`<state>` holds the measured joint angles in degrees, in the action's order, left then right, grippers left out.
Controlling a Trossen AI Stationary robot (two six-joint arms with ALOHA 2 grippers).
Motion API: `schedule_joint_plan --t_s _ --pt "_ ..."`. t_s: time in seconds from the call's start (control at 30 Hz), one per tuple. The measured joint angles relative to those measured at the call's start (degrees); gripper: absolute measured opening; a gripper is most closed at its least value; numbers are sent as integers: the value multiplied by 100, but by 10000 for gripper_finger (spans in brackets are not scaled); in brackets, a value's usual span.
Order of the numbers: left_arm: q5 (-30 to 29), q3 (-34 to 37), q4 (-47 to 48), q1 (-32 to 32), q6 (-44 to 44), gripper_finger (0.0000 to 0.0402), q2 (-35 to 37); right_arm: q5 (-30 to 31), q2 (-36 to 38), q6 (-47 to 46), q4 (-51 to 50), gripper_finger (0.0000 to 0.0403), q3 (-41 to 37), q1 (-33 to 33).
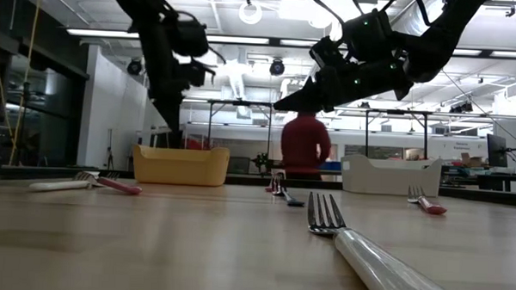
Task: Sort silverware by color (type)
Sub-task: Put the bottom left white fork into the yellow bin
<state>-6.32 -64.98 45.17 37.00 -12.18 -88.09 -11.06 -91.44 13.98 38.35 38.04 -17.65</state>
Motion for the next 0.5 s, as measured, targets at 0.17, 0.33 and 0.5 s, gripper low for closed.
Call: schedule_joint_plan --t_s 0.17,0.33,0.5 --pt "1 -76 -99 310 -404 40 -499 1 0 0 -3 0 0 0" --pt "202 -79 -550 559 -462 40 -961 1 0 2 -86 0 0 0" --pt "250 -80 -606 651 -610 40 -1308 115 0 0 -162 0 0 0"
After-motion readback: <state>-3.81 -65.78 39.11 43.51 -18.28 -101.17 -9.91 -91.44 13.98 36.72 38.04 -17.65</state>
